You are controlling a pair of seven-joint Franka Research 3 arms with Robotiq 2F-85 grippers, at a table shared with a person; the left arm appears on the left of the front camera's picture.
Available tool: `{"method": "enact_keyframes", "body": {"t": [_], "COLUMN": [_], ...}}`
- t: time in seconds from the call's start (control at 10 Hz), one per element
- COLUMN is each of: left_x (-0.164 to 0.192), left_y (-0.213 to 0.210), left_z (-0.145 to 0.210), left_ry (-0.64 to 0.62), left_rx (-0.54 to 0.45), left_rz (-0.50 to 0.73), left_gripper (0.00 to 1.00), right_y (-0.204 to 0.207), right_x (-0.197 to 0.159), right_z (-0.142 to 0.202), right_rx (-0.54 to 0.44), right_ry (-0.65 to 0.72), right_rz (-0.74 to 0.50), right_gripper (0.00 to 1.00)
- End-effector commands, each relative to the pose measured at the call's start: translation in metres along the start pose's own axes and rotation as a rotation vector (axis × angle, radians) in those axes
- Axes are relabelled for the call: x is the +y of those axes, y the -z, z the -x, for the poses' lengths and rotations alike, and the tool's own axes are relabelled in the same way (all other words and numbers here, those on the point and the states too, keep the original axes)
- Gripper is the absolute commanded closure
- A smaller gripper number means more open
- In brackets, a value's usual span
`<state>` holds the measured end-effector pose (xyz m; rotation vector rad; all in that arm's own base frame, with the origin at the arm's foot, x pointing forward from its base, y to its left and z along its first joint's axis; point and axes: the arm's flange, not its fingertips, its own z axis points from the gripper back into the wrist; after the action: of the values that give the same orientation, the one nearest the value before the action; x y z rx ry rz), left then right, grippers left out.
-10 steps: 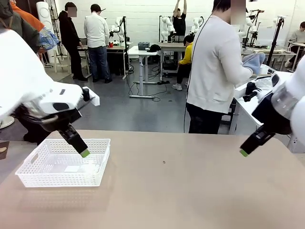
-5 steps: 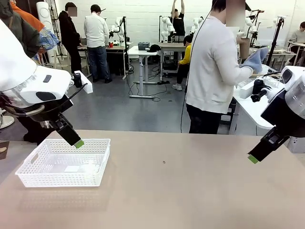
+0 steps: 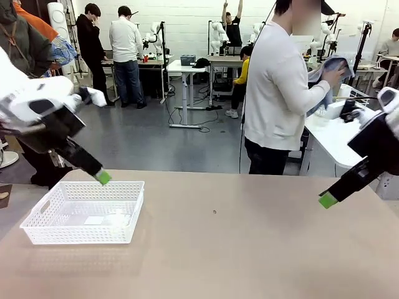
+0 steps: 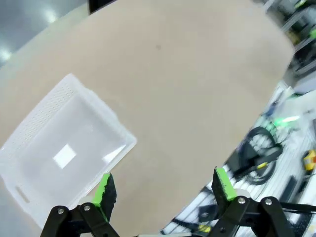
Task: Clean and organize the cups into the basket.
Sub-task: Pick up the Organizing basket and move it to the center of the table, then pick up the Reusable plastic cup from the right side of the table and place it inside the Organizing basket.
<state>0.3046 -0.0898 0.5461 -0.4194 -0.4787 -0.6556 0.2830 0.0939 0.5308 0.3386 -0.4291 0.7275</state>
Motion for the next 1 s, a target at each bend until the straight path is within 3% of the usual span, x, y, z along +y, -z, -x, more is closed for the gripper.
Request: {"method": "enact_keyframes", "body": {"t": [0.0, 0.1, 0.2, 0.5, 0.7, 0.9], "left_x": [0.039, 0.056, 0.071, 0.129, 0.161, 0.19], "left_y": [-0.025, -0.035, -0.044, -0.063, -0.067, -0.08], "left_z": [0.0, 0.006, 0.013, 0.044, 0.067, 0.098], "left_ry": [-0.44, -0.545, -0.612, -0.781, -0.824, -0.897], "left_rx": [-0.232, -0.253, -0.258, -0.21, -0.249, -0.346], "left_rz": [0.534, 0.638, 0.641, 0.482, 0.477, 0.457], "left_gripper": [0.0, 0.0, 0.0, 0.0, 0.0, 0.0], "right_y": [0.001, 0.0, 0.001, 0.001, 0.001, 0.004], "right_x": [-0.049, -0.073, -0.094, -0.156, -0.185, -0.207], "right_z": [0.019, 0.031, 0.043, 0.095, 0.131, 0.166], "right_rx": [-0.136, -0.178, -0.212, -0.336, -0.357, -0.308], "right_ry": [0.133, 0.176, 0.225, 0.369, 0.512, 0.737], "right_rz": [-0.552, -0.735, -0.865, -1.069, -1.057, -0.87], "right_gripper": [0.0, 0.0, 0.0, 0.0, 0.0, 0.0]}}
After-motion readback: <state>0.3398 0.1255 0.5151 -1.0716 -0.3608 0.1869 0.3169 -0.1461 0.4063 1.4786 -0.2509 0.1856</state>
